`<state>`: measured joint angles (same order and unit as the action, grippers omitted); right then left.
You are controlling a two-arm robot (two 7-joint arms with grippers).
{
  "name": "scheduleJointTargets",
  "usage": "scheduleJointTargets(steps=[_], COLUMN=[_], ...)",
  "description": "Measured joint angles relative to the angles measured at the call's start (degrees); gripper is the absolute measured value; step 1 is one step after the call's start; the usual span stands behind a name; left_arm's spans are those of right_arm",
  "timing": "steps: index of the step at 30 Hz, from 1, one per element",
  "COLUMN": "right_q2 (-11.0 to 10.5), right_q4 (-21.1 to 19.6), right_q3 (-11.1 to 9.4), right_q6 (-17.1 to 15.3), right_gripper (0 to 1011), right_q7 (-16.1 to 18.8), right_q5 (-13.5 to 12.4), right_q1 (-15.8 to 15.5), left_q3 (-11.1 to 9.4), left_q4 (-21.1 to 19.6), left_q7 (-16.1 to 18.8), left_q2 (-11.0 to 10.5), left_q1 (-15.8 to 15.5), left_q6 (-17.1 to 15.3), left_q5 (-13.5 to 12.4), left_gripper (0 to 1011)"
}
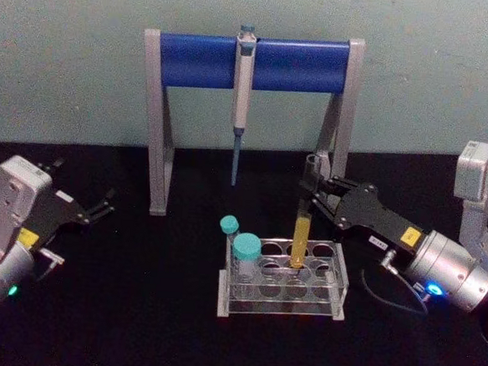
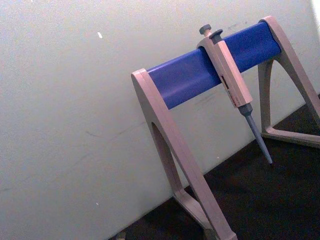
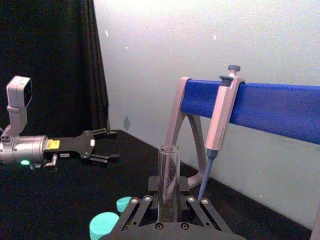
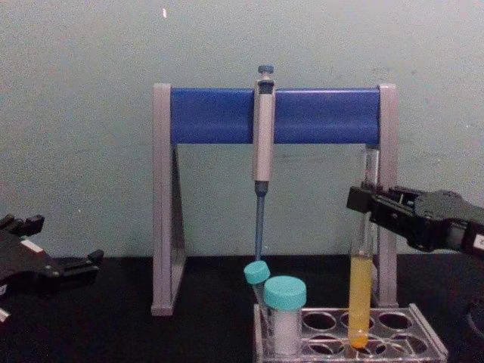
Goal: Pick up the test tube from the test tube rack, shake it, then place it back into the test tube rack.
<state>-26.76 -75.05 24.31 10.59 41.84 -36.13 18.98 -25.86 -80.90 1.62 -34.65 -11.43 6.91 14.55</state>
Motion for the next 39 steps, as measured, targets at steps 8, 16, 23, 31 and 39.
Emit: scheduleJointTargets(steps=[8, 16, 23, 31, 39], right_q2=[0.40, 0.67, 0.82, 1.12, 1.30], right_q4=[1.32, 2.47, 3.17, 4.29, 4.91], right_q3=[0.59, 1.21, 1.57, 1.96, 2.25], right_q6=[-0.42, -0.88, -1.16, -1.76, -2.33], right_gripper=[232, 232, 232, 232, 232], right_q7=[0.07, 0.18, 0.11, -0.05, 0.02], right_q5=[0.53, 1.15, 1.76, 2.27, 2.49], right_q1=[0.64, 1.23, 1.53, 2.00, 2.40], left_q3=[0.00, 0.00, 0.00, 0.00, 0.00], left_q4=[0.00, 0.00, 0.00, 0.00, 0.00], left_q7=[0.00, 0.00, 0.00, 0.00, 0.00], left_q2=[0.00, 0.00, 0.00, 0.00, 0.00], left_q1=[0.00, 0.00, 0.00, 0.00, 0.00], left_q6=[0.00, 0.00, 0.00, 0.00, 0.00], left_q5=[0.00, 0.00, 0.00, 0.01, 0.00], left_gripper=[1001, 1001, 1001, 1001, 1001])
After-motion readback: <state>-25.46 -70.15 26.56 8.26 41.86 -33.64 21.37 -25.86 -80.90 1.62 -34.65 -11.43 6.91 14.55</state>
